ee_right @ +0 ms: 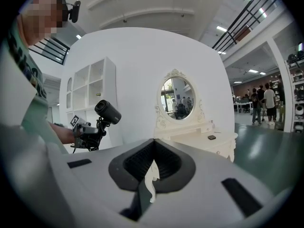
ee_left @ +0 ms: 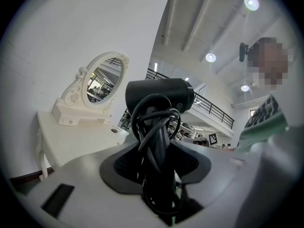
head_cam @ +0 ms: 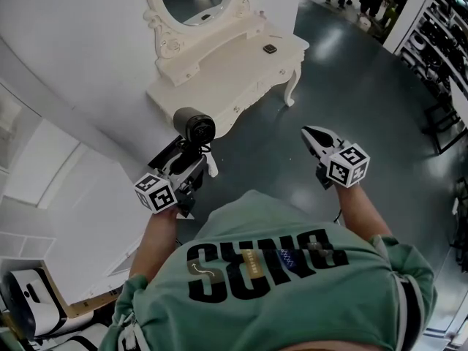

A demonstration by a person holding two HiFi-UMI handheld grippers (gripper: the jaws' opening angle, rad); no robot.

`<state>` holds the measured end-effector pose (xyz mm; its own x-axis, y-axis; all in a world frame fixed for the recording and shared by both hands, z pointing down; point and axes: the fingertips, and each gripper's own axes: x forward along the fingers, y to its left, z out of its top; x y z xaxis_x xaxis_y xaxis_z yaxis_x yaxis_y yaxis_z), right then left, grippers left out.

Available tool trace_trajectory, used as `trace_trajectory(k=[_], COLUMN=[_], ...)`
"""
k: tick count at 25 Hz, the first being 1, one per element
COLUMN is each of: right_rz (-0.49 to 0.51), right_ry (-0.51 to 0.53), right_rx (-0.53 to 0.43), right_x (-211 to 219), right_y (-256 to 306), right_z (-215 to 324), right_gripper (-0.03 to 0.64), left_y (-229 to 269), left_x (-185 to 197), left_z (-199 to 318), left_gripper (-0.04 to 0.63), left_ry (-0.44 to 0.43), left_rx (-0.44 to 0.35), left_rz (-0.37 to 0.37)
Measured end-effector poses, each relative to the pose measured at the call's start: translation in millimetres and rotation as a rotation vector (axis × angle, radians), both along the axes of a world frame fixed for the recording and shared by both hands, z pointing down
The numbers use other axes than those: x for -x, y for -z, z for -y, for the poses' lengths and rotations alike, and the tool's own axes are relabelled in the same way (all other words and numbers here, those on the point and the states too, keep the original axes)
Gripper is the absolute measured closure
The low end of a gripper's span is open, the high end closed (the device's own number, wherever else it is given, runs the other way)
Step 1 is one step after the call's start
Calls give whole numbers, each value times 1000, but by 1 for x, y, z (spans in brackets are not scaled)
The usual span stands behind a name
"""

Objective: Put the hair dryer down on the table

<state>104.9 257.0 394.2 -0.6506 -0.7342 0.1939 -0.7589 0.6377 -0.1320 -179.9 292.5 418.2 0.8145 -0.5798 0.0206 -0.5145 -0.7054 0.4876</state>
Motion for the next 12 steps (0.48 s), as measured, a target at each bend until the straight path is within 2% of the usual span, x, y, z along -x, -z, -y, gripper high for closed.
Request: trace_trajectory(k=[12], right_rz=[-9], right_ry=[8], right_rx=[3], right_x=[-86], right_y=[-2], right_z=[0], right_gripper=[623], left_y=[9], left_x=[-80], left_z=[16], left_gripper=[408], left_ry=[3], left_rx=[0], left_rz=[-44])
